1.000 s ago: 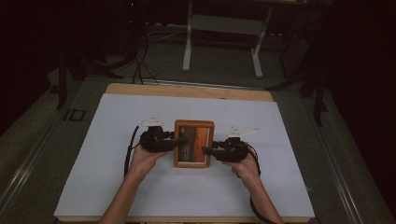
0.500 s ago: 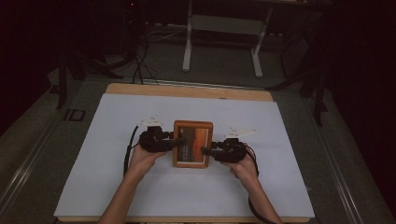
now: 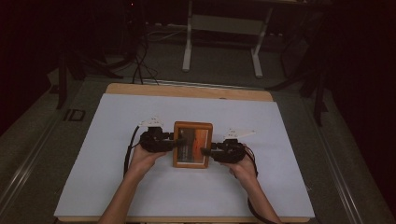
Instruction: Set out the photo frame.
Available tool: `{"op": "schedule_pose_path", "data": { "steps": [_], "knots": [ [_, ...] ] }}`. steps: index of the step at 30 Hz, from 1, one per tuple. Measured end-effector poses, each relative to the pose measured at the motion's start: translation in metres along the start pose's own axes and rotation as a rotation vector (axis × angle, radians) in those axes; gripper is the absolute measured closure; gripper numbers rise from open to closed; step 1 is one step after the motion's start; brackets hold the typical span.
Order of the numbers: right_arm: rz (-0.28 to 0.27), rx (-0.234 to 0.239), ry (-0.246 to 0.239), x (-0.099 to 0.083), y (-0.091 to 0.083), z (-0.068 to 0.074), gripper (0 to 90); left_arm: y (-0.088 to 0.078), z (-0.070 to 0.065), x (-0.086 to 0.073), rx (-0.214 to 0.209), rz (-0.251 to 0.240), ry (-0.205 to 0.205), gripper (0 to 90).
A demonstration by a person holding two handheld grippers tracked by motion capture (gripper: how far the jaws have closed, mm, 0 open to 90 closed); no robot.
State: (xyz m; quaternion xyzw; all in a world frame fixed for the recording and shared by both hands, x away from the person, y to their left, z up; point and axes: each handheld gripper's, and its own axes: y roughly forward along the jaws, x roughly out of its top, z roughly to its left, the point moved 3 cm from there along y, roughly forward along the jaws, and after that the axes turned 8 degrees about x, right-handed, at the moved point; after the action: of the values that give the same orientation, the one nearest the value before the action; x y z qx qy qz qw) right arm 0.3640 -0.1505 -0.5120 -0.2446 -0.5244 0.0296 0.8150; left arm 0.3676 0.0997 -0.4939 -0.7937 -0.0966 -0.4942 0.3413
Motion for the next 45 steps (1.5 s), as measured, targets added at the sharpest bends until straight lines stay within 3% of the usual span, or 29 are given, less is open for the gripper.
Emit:
{"op": "schedule_pose_path", "data": {
  "steps": [30, 45],
  "knots": [
    [0.004, 0.008, 0.015, -0.0049, 0.003, -0.004, 61.3, 0.0035, 0.0047, -0.0073, -0.015, 0.002, -0.035, 57.6],
    [-0.01, 0.014, 0.026, -0.0058, 0.004, -0.0063, 61.1, 0.0042, 0.0053, -0.0083, 0.002, 0.003, -0.047, 57.2]
  ]
}}
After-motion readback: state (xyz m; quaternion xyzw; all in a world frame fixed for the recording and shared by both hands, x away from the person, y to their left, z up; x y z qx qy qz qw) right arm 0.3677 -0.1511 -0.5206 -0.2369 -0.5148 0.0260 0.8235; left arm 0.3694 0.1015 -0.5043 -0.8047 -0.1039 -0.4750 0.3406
